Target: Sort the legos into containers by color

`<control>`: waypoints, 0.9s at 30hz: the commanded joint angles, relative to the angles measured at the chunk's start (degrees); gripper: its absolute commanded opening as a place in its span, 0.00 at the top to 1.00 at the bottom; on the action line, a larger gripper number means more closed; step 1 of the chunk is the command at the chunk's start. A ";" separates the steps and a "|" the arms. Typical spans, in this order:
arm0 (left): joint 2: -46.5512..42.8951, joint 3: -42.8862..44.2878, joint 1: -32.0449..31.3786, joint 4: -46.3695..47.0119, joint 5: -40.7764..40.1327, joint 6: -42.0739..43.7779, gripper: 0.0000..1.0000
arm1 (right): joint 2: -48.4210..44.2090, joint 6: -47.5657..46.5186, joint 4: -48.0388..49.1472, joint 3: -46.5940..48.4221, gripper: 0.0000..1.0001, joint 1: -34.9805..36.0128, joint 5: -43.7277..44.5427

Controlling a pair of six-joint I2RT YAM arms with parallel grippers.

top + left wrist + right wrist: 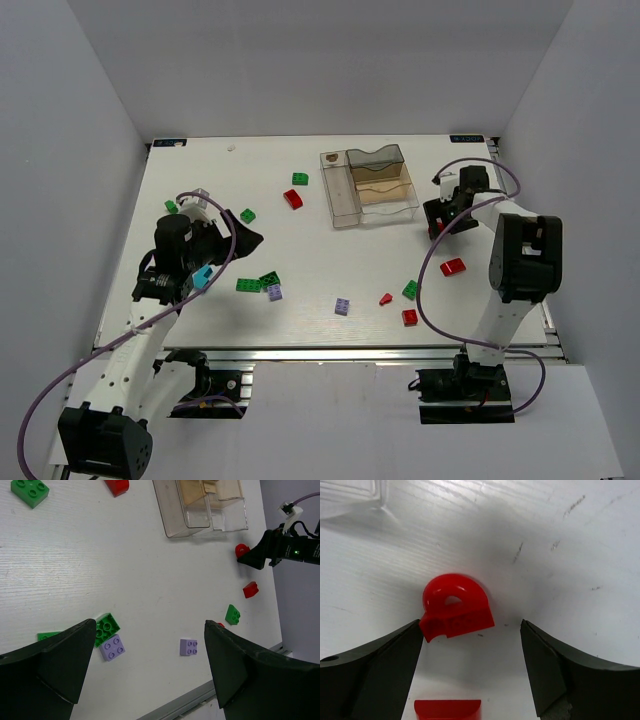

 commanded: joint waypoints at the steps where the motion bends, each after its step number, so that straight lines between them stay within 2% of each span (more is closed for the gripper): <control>1: -0.99 2.05 -0.34 -0.55 -0.23 -0.70 0.02 | 1.13 -2.12 3.01 3.24 0.18 -0.24 -3.64; 9: 0.51 2.93 -0.34 -0.73 -0.06 -0.70 0.02 | 4.03 -5.63 2.66 5.26 0.22 -0.24 -6.63; 12: 1.03 3.19 -0.34 -0.82 0.29 -0.44 0.02 | 4.65 -6.34 2.23 5.69 0.26 -0.15 -6.81; 22: 1.21 2.84 -0.34 0.32 0.65 -0.70 0.02 | 1.75 -8.63 1.26 3.59 0.57 -0.24 -6.37; 25: 1.21 2.66 -0.34 0.76 0.82 -0.79 0.02 | -0.36 -9.07 0.47 3.24 0.64 -0.33 -6.54; 27: 1.39 2.66 -0.34 0.85 0.91 -0.70 0.02 | -2.03 -8.98 -1.10 4.02 0.66 -0.42 -7.15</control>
